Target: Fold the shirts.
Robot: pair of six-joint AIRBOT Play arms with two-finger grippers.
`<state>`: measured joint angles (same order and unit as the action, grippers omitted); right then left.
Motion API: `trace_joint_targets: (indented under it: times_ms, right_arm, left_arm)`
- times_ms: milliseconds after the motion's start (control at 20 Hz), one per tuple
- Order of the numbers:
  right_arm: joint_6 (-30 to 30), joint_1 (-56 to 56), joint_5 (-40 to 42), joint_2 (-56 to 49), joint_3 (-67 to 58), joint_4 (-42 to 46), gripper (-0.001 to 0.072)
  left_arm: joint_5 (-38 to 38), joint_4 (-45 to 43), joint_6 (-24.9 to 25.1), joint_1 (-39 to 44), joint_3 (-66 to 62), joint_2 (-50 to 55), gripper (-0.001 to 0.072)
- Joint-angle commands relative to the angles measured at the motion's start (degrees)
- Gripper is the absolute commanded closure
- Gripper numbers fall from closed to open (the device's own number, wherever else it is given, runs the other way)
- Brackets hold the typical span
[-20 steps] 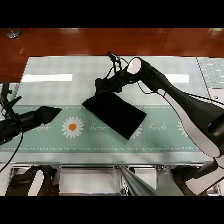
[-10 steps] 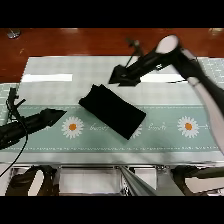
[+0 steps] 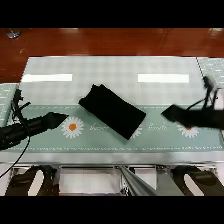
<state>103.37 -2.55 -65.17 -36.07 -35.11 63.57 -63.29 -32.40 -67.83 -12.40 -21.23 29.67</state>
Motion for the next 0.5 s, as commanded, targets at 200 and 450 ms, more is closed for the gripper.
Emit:
trace_joint_targets:
  times_ms: [200, 450]
  right_arm:
    - [-1.4, -12.35, 27.87, -3.91, 23.39, -27.93, 0.0096]
    - [-8.9, -13.7, 28.11, -22.58, 14.4, -29.9, 0.0096]
  left_arm:
    - [-0.37, -9.86, -1.01, 6.27, 0.15, 0.04, 0.0682]
    - [0.13, -9.86, -1.01, 7.32, 0.15, 0.04, 0.0681]
